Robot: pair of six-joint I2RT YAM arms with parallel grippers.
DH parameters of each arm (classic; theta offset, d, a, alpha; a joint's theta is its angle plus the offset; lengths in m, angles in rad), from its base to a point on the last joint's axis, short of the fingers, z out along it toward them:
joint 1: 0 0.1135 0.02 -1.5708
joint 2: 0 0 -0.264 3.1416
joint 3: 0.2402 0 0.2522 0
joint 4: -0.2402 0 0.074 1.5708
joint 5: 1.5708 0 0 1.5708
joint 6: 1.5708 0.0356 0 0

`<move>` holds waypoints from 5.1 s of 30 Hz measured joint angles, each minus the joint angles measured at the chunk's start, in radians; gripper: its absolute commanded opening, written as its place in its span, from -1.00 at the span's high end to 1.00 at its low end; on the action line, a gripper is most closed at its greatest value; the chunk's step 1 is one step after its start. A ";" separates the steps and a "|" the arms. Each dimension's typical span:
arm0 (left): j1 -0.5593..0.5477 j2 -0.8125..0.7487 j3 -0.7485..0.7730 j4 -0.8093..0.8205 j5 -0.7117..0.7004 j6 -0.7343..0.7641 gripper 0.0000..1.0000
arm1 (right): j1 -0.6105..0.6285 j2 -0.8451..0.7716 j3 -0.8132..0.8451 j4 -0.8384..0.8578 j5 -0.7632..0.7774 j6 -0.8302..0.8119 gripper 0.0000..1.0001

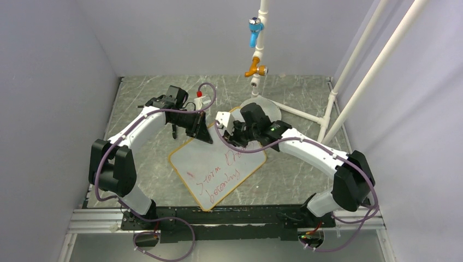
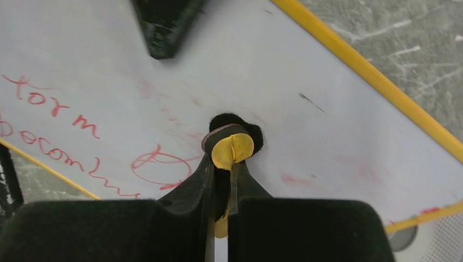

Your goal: Erase the whiteboard

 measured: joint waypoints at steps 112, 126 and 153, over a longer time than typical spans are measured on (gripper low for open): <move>-0.080 0.118 0.200 -0.137 0.019 0.134 1.00 | 0.561 0.134 -0.030 -0.076 0.273 -0.315 1.00; -0.080 0.178 0.253 -0.175 0.004 0.146 1.00 | 0.500 0.148 0.104 -0.013 0.403 -0.307 1.00; -0.079 0.224 0.324 -0.190 -0.003 0.161 1.00 | 0.521 0.191 0.091 0.002 0.432 -0.244 1.00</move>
